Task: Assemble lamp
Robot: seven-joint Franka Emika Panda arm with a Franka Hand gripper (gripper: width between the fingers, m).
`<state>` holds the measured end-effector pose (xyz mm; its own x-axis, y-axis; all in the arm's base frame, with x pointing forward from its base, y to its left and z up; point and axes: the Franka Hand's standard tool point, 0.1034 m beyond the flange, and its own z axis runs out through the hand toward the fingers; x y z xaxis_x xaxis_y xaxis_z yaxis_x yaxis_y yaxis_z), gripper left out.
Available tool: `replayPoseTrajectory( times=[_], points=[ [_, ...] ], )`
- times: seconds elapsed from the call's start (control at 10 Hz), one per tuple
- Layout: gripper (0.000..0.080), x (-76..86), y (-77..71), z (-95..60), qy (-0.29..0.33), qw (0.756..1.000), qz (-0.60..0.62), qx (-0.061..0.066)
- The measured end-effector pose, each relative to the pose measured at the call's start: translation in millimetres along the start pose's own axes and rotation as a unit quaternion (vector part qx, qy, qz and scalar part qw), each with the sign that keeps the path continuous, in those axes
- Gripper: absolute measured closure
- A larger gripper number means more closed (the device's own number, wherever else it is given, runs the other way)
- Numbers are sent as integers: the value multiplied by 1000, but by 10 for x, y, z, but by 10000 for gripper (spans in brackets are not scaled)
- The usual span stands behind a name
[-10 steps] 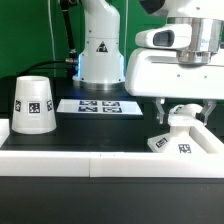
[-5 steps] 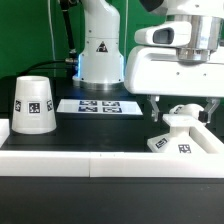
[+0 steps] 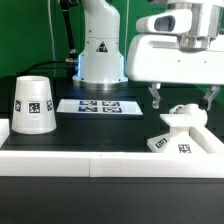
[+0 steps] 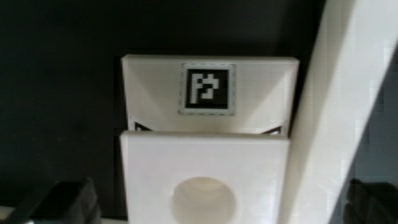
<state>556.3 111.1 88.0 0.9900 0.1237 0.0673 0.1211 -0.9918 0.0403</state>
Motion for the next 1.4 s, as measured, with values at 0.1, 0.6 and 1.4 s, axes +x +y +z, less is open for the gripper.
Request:
replayPoseTrajectory(
  times=[0.1,0.6,1.4],
  points=[
    [101,-48,-52,-73,2,1000,-5,1],
    [101,-61,-71,-26,4,1000,-21,0],
    [101,-491,-522,-64,-13,998,-65,5]
  ],
)
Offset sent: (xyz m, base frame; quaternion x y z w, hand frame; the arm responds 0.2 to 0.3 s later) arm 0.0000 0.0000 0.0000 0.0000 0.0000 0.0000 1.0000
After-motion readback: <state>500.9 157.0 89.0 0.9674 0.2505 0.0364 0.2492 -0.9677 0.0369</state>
